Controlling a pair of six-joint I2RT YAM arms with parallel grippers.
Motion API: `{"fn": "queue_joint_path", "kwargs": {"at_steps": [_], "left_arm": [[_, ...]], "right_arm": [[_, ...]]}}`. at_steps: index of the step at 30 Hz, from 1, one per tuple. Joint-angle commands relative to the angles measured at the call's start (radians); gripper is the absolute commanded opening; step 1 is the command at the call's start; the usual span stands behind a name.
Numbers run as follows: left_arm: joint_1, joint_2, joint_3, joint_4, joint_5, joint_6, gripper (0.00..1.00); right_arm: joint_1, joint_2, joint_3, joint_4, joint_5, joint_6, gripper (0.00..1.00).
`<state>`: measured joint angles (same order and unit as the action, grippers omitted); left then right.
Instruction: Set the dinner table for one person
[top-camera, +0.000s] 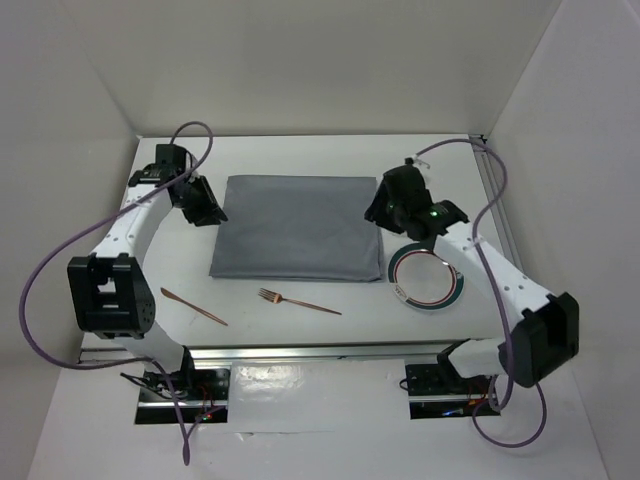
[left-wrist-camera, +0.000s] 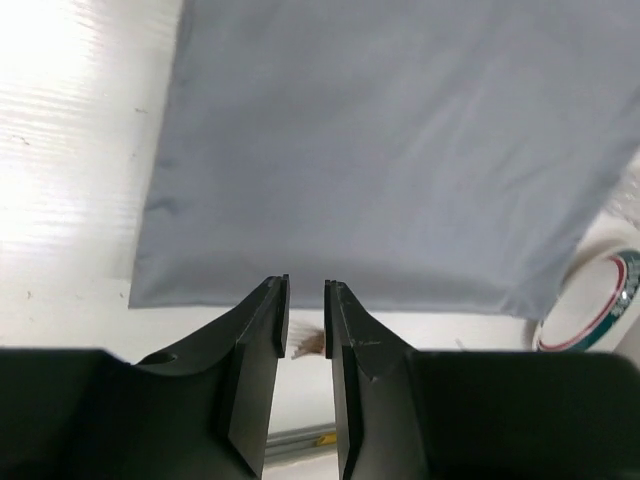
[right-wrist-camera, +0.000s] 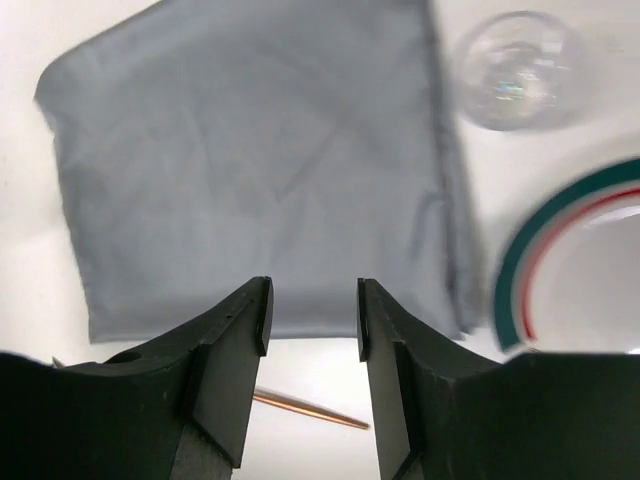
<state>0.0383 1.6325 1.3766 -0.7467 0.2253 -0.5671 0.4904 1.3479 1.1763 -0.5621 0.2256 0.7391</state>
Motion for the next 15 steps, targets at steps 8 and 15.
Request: {"fn": "queue_joint_path", "kwargs": {"at_steps": [8, 15], "left_arm": [[-0.053, -0.316, -0.142, 0.04, 0.187, 0.072, 0.5], [-0.404, -0.24, -0.224, 0.226, 0.256, -0.08, 0.65]], "right_arm": [[-0.207, -0.416, -0.359, -0.205, -0.135, 0.092, 0.54], [-0.207, -0.412, -0.198, -0.256, -0.135, 0.069, 0.57]]}}
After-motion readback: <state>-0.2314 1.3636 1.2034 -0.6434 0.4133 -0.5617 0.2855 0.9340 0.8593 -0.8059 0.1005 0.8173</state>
